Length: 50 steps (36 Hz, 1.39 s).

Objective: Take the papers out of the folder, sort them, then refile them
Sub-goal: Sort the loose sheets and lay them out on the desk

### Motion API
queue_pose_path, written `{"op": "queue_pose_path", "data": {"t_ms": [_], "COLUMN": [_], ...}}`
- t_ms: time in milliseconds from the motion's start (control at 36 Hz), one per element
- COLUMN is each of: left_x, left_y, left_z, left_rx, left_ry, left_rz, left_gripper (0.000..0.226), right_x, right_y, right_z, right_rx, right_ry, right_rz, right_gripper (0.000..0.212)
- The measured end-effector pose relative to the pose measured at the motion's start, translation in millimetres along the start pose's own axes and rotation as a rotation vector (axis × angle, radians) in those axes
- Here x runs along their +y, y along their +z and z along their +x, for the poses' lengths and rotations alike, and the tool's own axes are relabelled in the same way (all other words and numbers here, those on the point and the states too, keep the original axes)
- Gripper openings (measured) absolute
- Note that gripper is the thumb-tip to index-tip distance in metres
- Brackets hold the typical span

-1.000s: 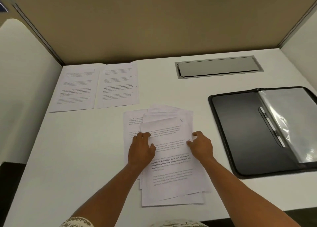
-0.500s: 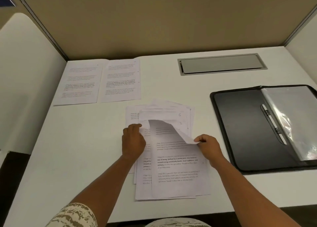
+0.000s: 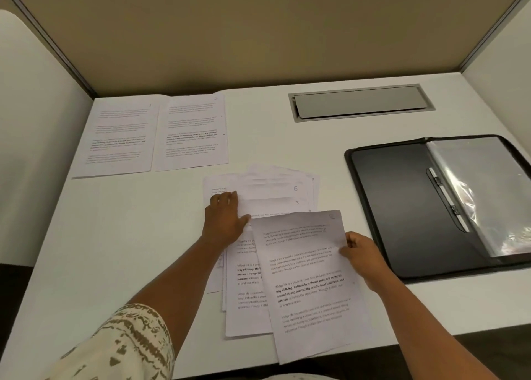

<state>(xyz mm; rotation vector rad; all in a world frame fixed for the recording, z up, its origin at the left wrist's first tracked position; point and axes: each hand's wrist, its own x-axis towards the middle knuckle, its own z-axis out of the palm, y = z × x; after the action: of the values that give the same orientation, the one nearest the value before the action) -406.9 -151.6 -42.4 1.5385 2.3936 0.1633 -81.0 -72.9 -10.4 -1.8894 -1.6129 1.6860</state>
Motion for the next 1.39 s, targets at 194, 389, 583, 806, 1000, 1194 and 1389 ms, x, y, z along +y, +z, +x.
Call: {"op": "queue_pose_path", "data": {"t_ms": [194, 389, 583, 806, 1000, 1194, 1389], "left_x": [3, 6, 0, -12, -43, -78, -112], "left_y": [-8, -18, -30, -31, -34, -83, -113], "left_z": [6, 9, 3, -21, -25, -10, -5], "left_rx": [0.001, 0.104, 0.018, -0.241, 0.214, 0.571, 0.764], "left_ry": [-0.002, -0.116, -0.466, -0.573, -0.569, -0.614, -0.854], "left_rz": [-0.048, -0.389, -0.989, -1.127, -0.873, -0.889, -1.120], "left_gripper": [0.063, 0.036, 0.025, 0.009, 0.013, 0.017, 0.021], "right_x": [-5, -3, -10, -18, -32, -58, -68], "right_y": [2, 2, 12, 29, 37, 47, 46], "right_z": [3, 6, 7, 9, 23, 34, 40], "right_rx": [0.015, 0.017, 0.011, 0.066, 0.145, 0.234, 0.300], "right_ry": [0.020, 0.046, 0.082, 0.068, -0.012, -0.066, -0.081], "right_rz": [-0.026, 0.046, 0.190, 0.327, 0.251, 0.154, 0.120], "right_gripper": [0.022, 0.022, 0.020, 0.024, 0.026, 0.023, 0.026]}}
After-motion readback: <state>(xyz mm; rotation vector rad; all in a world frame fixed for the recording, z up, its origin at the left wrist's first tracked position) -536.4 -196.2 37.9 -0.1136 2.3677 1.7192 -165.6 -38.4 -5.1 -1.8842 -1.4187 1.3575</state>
